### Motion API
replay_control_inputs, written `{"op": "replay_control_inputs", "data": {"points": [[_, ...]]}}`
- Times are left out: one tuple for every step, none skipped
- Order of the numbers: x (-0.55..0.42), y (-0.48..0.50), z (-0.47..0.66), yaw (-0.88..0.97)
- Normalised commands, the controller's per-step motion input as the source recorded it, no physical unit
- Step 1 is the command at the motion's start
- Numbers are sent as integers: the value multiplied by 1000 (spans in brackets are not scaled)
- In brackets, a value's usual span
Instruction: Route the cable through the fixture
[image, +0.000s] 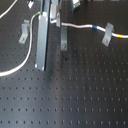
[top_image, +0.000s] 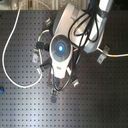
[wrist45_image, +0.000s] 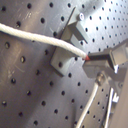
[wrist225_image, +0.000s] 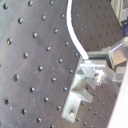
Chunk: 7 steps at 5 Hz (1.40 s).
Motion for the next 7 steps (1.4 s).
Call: {"op": "replay_control_inputs", "data": {"points": [[-15,4,0,0],[-15,55,-159,0],[-68,121,-65,77],[-186,122,-12,374],[-121,141,-2,403],[23,228,102,143],[128,316,472,66]]}}
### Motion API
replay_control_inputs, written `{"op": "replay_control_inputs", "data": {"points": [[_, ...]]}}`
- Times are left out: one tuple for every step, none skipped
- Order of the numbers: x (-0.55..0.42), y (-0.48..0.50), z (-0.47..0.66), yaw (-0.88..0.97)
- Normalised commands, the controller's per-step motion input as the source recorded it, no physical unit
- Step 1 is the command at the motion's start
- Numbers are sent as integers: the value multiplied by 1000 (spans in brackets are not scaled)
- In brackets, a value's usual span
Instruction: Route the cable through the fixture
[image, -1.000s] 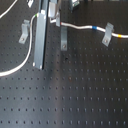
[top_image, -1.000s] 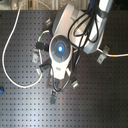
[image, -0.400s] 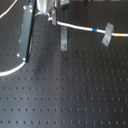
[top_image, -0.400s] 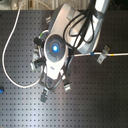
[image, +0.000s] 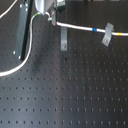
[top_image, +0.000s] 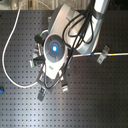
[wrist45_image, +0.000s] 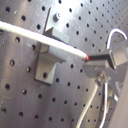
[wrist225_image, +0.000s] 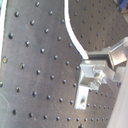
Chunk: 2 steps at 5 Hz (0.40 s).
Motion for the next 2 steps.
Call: {"op": "replay_control_inputs", "data": {"points": [[78,150,523,0],[50,90,392,0]]}}
